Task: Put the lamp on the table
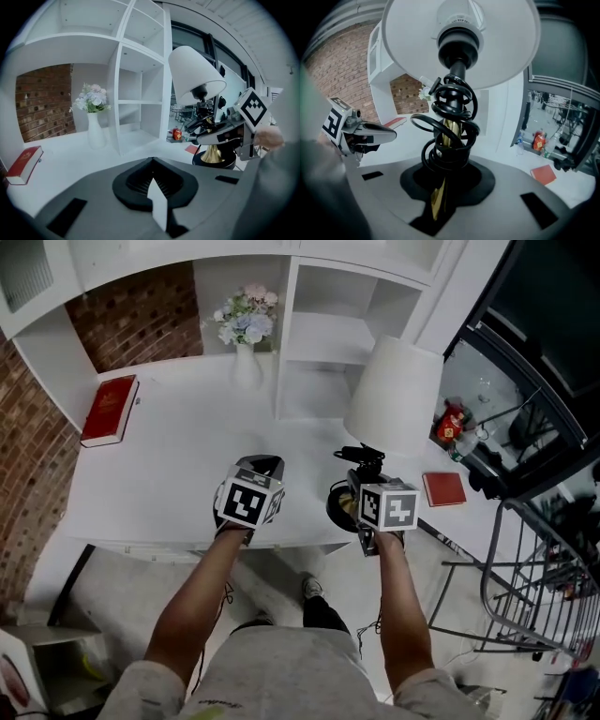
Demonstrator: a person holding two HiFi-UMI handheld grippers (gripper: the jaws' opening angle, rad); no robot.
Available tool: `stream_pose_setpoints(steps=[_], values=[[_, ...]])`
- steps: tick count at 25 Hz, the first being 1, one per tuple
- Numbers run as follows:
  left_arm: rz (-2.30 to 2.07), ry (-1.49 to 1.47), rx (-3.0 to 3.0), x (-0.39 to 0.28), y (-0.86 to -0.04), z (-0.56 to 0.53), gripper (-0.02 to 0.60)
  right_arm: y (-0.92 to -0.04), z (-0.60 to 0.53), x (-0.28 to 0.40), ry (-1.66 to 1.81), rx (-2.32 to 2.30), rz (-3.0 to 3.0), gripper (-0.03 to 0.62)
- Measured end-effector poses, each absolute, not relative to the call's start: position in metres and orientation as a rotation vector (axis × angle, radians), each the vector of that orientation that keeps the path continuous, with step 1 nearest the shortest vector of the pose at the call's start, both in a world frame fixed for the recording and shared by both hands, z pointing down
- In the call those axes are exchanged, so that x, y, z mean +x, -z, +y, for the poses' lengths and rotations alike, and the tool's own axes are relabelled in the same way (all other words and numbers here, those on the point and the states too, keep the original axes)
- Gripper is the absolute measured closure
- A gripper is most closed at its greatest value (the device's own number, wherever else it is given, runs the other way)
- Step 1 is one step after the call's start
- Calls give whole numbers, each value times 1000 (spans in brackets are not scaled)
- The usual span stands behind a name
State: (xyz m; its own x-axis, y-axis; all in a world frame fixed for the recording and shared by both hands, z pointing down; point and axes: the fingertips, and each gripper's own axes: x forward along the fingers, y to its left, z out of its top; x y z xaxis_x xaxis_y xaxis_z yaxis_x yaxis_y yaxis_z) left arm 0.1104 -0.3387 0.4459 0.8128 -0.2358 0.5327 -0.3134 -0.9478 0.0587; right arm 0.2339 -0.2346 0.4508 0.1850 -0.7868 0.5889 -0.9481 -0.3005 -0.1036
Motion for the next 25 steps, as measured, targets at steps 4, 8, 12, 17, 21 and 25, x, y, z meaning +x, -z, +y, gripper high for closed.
stream_pose_setpoints(steps=[4,8,12,17,21,25], values=[[-455,-815,2854,119,-448,-339,586,-457,-241,249,-791,2171,-1676,523],[-479,-852,2864,124,-456,-338,586,-460,-247,262,-766,2172,-1704,523],[-465,-858,2839,131,-464,-329,587,-463,-246,274,-729,2176,-1701,523],[-461,-872,2845,138,-470,-320,587,-471,-251,283,-679,2163,-1718,523],[-462,-850,2829,144,-469,-318,586,-476,-259,289,-642,2161,-1735,525],[-498,-792,2828,151,-471,-321,587,-482,-264,295,-616,2161,-1751,525]])
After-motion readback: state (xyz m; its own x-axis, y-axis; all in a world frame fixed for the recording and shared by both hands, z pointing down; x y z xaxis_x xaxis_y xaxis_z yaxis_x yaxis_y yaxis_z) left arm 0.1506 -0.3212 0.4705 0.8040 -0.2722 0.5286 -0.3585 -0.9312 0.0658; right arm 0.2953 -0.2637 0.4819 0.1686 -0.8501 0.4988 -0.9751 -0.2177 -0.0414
